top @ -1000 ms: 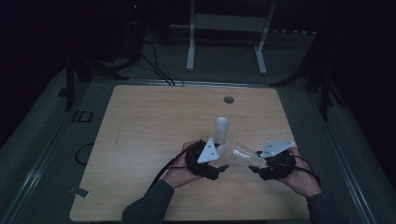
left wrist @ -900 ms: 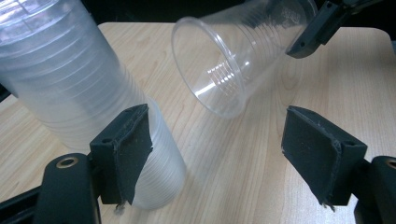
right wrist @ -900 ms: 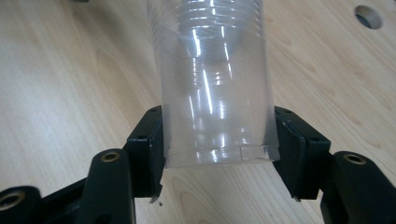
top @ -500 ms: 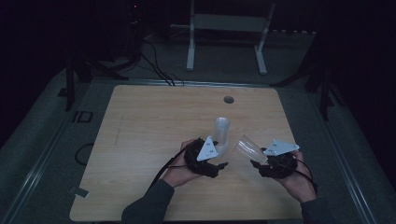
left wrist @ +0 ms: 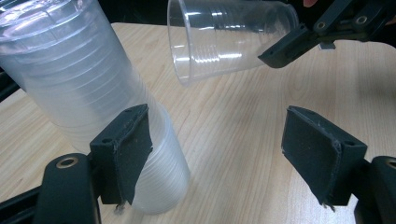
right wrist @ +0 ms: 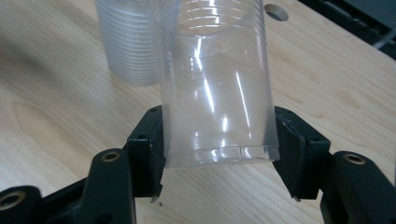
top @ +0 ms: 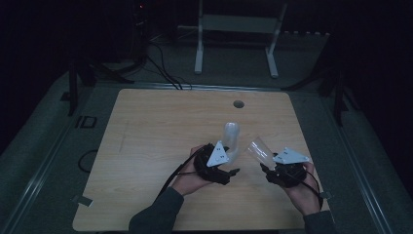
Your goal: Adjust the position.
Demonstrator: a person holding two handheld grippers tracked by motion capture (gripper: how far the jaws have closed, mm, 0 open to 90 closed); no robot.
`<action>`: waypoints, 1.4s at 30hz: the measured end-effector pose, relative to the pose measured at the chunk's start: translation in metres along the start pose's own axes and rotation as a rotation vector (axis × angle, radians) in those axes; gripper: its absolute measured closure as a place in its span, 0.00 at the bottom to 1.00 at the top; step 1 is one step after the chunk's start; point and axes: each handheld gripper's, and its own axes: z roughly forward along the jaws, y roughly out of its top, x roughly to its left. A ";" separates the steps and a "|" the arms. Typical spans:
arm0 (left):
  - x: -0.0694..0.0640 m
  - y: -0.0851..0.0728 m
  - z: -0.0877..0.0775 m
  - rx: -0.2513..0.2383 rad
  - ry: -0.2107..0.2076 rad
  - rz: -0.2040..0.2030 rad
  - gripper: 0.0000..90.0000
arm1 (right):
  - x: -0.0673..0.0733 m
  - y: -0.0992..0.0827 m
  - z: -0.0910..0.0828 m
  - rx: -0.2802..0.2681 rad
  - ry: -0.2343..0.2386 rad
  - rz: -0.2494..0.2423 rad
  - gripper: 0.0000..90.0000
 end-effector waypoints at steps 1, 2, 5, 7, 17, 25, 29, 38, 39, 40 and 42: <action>0.000 0.000 0.000 -0.001 0.001 -0.001 0.26 | 0.001 0.000 0.000 -0.004 -0.010 0.003 0.46; 0.000 0.000 -0.001 -0.008 0.001 -0.006 0.26 | 0.002 0.000 0.000 -0.013 -0.021 0.009 0.46; 0.001 0.001 -0.001 -0.016 0.002 -0.015 0.26 | 0.002 0.000 -0.001 -0.045 -0.045 0.031 0.46; 0.001 0.002 -0.002 -0.018 0.005 -0.019 0.26 | 0.002 0.001 -0.002 -0.063 -0.050 0.053 0.46; 0.001 0.004 -0.003 -0.037 0.011 -0.037 0.26 | 0.006 -0.002 -0.003 -0.150 -0.079 0.109 0.46; 0.000 0.006 -0.003 -0.046 0.019 -0.037 0.27 | 0.009 -0.003 -0.004 -0.233 -0.100 0.159 0.46; 0.000 0.006 -0.003 -0.051 0.025 -0.045 0.27 | 0.012 -0.003 -0.003 -0.263 -0.107 0.177 0.46; -0.001 0.010 -0.003 -0.055 0.042 -0.050 0.27 | 0.019 -0.004 -0.002 -0.329 -0.118 0.211 0.46; -0.001 0.010 -0.002 -0.056 0.044 -0.052 0.27 | 0.019 -0.004 -0.002 -0.337 -0.124 0.214 0.46; -0.001 0.011 -0.001 -0.055 0.047 -0.052 0.27 | 0.019 -0.005 -0.002 -0.342 -0.127 0.220 0.46; -0.001 0.012 -0.001 -0.055 0.047 -0.055 0.27 | 0.019 -0.006 -0.003 -0.353 -0.135 0.229 0.46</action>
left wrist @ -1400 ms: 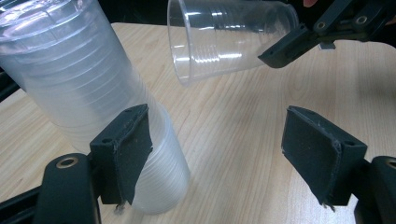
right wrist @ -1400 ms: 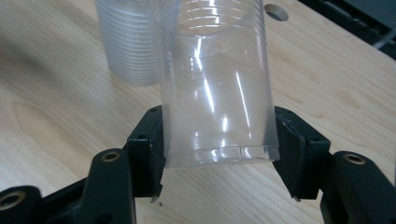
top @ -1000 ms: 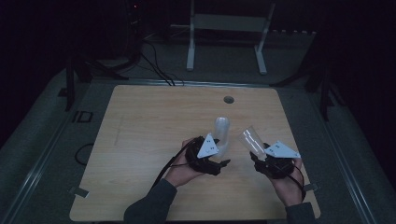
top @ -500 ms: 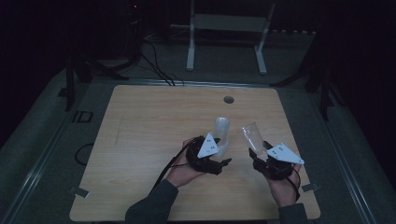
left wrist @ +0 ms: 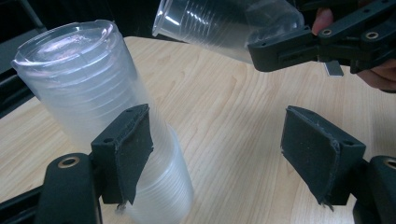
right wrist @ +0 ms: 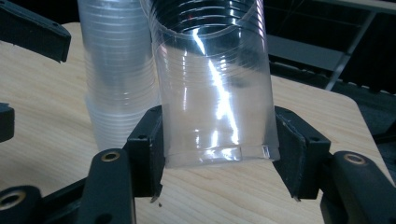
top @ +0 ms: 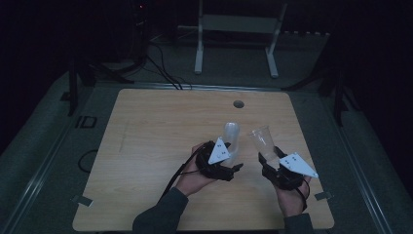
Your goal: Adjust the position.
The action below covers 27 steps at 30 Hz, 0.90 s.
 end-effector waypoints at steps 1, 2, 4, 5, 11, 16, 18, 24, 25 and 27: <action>0.000 0.001 0.001 -0.003 0.001 -0.005 0.27 | 0.000 0.000 0.000 -0.006 -0.002 0.002 0.46; 0.000 0.001 0.001 -0.002 0.001 -0.003 0.27 | 0.000 -0.001 -0.001 -0.012 -0.004 0.004 0.46; 0.000 0.002 0.001 -0.004 0.001 -0.005 0.27 | 0.000 -0.001 -0.001 -0.017 -0.007 0.007 0.46; 0.000 0.004 0.001 -0.008 0.000 -0.010 0.27 | 0.000 -0.001 -0.001 -0.021 -0.013 0.005 0.46; 0.000 0.009 0.002 -0.017 -0.007 -0.017 0.27 | 0.002 -0.001 -0.003 -0.053 -0.019 0.017 0.46; 0.003 0.014 0.002 -0.033 -0.010 -0.037 0.28 | 0.002 0.000 -0.004 -0.071 -0.022 0.025 0.46; 0.005 0.017 0.001 -0.041 -0.010 -0.052 0.28 | 0.003 0.000 -0.004 -0.086 -0.024 0.030 0.46; 0.007 0.024 0.002 -0.063 -0.016 -0.078 0.28 | 0.004 0.000 -0.005 -0.104 -0.025 0.038 0.46; 0.008 0.025 0.002 -0.066 -0.017 -0.080 0.28 | 0.004 0.001 -0.005 -0.106 -0.026 0.039 0.46; 0.008 0.027 0.002 -0.068 -0.018 -0.085 0.28 | 0.004 0.001 -0.006 -0.111 -0.029 0.039 0.46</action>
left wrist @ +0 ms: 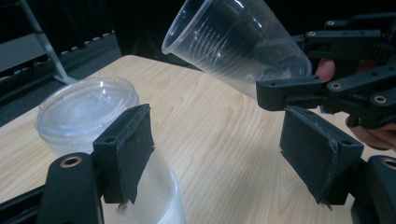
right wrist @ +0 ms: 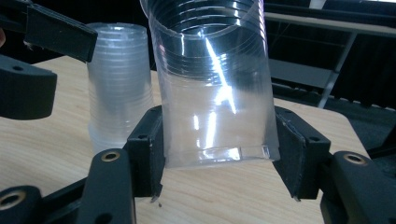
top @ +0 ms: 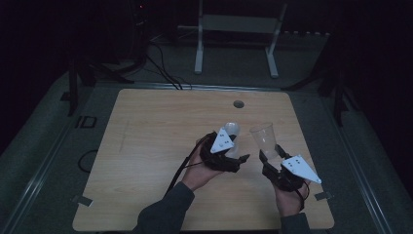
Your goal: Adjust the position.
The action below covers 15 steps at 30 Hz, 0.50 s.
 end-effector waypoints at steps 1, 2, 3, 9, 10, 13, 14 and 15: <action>0.000 0.001 0.000 -0.001 -0.002 -0.002 0.29 | 0.000 0.001 0.000 -0.007 -0.004 0.003 0.46; 0.001 0.002 0.000 -0.003 -0.004 -0.008 0.29 | 0.000 0.001 0.000 -0.012 -0.006 0.004 0.46; 0.001 0.003 0.001 -0.005 -0.003 -0.011 0.29 | -0.001 0.002 -0.001 -0.019 -0.008 0.005 0.46; 0.001 0.013 0.004 -0.009 0.010 -0.026 0.29 | -0.001 0.006 0.000 -0.036 -0.009 0.007 0.46; 0.002 0.014 0.004 -0.010 0.007 -0.028 0.30 | -0.001 0.007 0.000 -0.038 -0.008 0.009 0.46; 0.001 0.017 0.006 -0.018 0.003 -0.040 0.31 | 0.000 0.008 0.000 -0.043 -0.008 0.007 0.46; 0.000 0.018 0.006 -0.018 0.000 -0.043 0.31 | 0.000 0.008 0.000 -0.044 -0.008 0.007 0.46; 0.000 0.019 0.007 -0.020 -0.001 -0.048 0.31 | 0.000 0.009 0.000 -0.049 -0.010 0.003 0.46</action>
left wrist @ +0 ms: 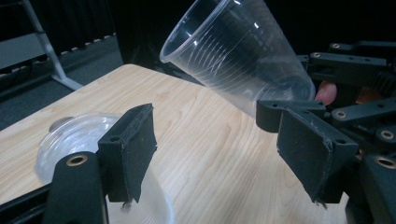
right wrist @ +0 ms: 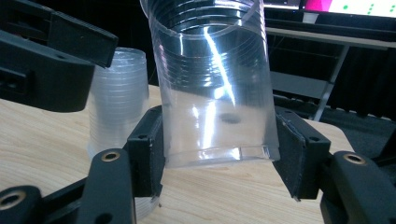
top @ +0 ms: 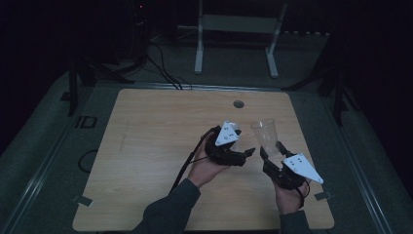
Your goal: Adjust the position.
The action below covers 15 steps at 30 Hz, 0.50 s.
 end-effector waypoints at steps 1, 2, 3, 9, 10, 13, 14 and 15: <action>0.000 0.001 0.000 0.004 0.000 0.003 0.31 | 0.000 0.000 0.000 -0.003 0.000 0.001 0.46; 0.000 0.002 0.001 0.000 -0.003 -0.006 0.31 | 0.000 0.001 0.000 -0.005 -0.001 0.003 0.46; 0.000 0.003 0.002 0.000 -0.006 -0.011 0.31 | 0.000 0.001 -0.001 -0.008 -0.002 0.003 0.46; 0.001 0.006 0.006 -0.007 -0.020 -0.048 0.30 | 0.000 0.002 -0.002 -0.023 -0.003 0.002 0.46; 0.001 0.007 0.007 -0.008 -0.020 -0.053 0.29 | 0.000 0.002 -0.003 -0.026 -0.004 0.002 0.46; 0.002 0.007 0.009 -0.011 -0.033 -0.078 0.29 | 0.001 0.003 -0.004 -0.033 -0.003 0.001 0.46; 0.002 0.007 0.010 -0.011 -0.037 -0.082 0.28 | 0.001 0.003 -0.004 -0.034 -0.003 0.002 0.46; 0.002 0.007 0.011 -0.007 -0.036 -0.083 0.27 | 0.001 0.003 -0.004 -0.037 -0.003 0.002 0.46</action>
